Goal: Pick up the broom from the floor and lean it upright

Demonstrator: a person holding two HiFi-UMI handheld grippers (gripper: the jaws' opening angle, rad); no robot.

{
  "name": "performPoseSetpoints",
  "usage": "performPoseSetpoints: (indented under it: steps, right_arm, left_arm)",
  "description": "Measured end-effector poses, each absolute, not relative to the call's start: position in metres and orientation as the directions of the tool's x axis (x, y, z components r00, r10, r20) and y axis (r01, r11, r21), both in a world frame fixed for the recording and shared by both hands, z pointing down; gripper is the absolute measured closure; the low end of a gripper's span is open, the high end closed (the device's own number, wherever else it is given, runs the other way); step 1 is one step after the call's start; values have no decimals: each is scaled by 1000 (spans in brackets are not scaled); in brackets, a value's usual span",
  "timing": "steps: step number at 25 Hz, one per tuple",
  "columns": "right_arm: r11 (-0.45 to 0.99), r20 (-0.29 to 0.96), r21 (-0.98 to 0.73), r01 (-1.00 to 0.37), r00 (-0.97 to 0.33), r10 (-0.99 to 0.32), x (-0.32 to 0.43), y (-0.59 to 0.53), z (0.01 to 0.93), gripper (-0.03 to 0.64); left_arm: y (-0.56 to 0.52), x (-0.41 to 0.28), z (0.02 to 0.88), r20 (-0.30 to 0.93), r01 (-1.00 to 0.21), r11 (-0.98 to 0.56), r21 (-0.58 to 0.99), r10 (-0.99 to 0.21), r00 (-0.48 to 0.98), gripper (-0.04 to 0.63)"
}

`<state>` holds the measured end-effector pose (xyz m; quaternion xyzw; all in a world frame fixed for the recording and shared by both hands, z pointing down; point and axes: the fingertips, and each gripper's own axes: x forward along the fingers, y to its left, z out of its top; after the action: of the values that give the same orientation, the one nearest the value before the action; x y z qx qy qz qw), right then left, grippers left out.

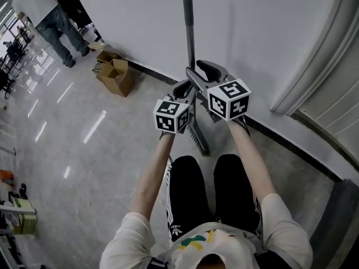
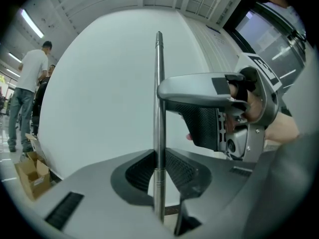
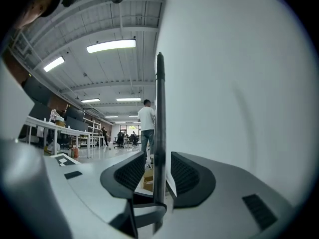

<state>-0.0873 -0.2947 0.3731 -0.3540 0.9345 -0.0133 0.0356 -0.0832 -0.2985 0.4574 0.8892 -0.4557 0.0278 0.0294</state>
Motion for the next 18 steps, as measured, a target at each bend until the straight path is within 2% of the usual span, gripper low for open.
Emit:
performPoseSetpoints:
  steps: [3,4,6,10,15,18]
  right_arm:
    - [733,-40,-14,-680,-732,-680,-92,-294,379,453]
    - [728,-43,-19,-686,-727,-686,-91,-294,380,504]
    - [729,-55,-45,-683,-727,-684,-90,-294,379,536]
    - [738,-48,-41,-673,-737,-675,-97,-297,380,537]
    - [691,-32,-88,-718,-691,-722,-86,-319,385,537]
    - [684,-12,-92,-724,-686,-728,-77,-334,387,537]
  left_arm:
    - [-293,-79,455,71,-812,-584,-6,-810,582,482]
    - [-291,-80,455,67,-815,-580,-16,-814,577,482]
    - [-291,-82,455,54,-822,-569,-28,-822,567,482]
    - [-294,-87,455,35,-820,-571,-29,-821,570,480]
    - [-284,-96,450,-12,-821,-559,-115,-826,564,480]
    - [-282,-113,452,-28,-834,-544,-91,-836,548,480]
